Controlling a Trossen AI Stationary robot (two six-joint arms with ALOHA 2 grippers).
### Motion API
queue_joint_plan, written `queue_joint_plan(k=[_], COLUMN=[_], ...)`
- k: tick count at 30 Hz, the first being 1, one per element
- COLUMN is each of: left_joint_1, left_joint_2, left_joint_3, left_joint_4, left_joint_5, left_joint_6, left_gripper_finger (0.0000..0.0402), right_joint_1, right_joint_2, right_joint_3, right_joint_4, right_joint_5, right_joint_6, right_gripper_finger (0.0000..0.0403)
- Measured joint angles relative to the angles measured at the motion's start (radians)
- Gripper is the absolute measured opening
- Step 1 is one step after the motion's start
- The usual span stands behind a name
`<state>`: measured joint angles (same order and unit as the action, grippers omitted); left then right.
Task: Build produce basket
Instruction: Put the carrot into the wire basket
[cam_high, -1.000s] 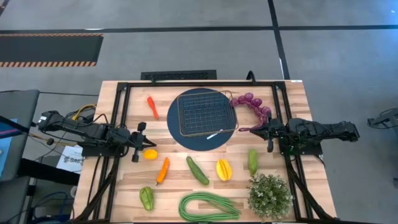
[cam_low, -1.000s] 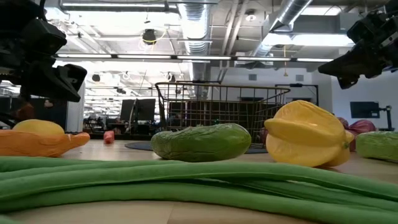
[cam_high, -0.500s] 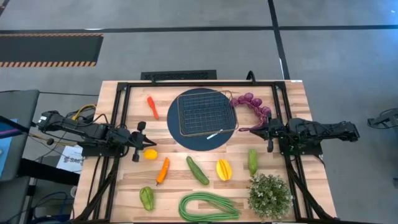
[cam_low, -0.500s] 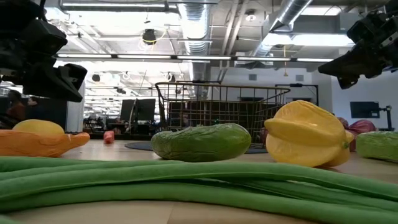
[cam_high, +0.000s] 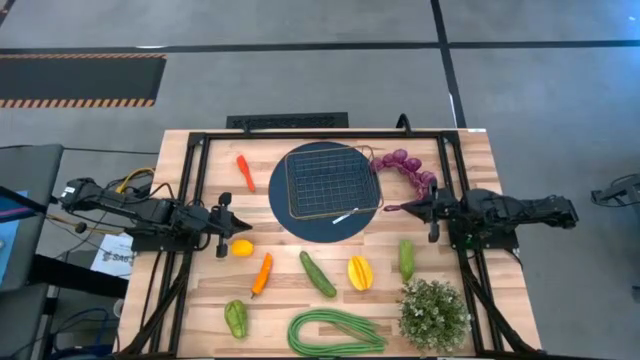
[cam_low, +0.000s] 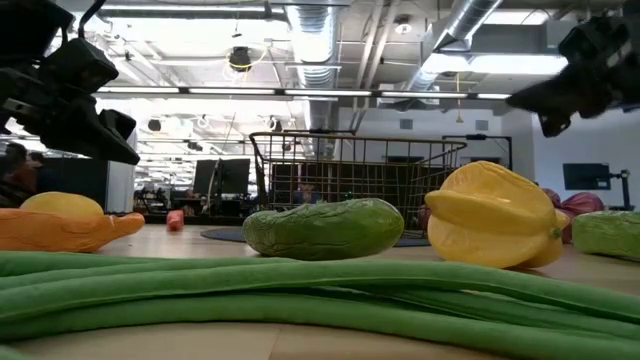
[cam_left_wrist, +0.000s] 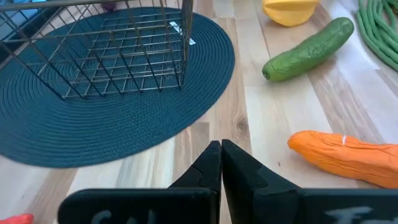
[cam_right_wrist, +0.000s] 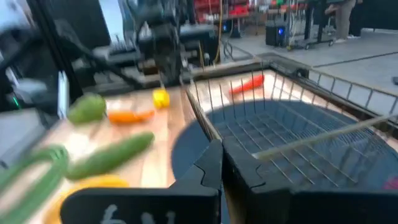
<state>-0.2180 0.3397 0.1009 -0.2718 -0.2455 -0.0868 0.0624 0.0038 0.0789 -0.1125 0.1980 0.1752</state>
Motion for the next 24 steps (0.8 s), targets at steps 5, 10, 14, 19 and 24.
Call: queue_joint_plan(k=[5, 10, 14, 19, 24], left_joint_1=[0.000, 0.000, 0.000, 0.000, 0.000], left_joint_2=[0.000, 0.000, 0.000, 0.000, 0.000], left_joint_3=[0.000, 0.000, 0.000, 0.000, 0.000], left_joint_4=[0.000, 0.000, 0.000, 0.006, 0.086], left_joint_5=[0.002, -0.066, -0.060, -0.055, -0.046], left_joint_6=[0.024, 0.019, -0.024, -0.066, -0.153], left_gripper_finger=[0.0000, 0.0000, 0.0000, 0.0000, 0.0000], right_joint_1=[0.000, 0.000, 0.000, 0.000, 0.000], right_joint_2=[0.000, 0.000, 0.000, 0.000, 0.000], right_joint_3=[0.003, 0.003, 0.004, 0.006, 0.006], right_joint_4=[0.043, 0.036, 0.043, 0.045, 0.075], right_joint_5=[0.014, 0.017, 0.017, 0.020, 0.095], right_joint_6=[0.034, 0.082, 0.185, 0.257, 0.303], right_gripper_finger=[0.0026, 0.0026, 0.0026, 0.0026, 0.0026])
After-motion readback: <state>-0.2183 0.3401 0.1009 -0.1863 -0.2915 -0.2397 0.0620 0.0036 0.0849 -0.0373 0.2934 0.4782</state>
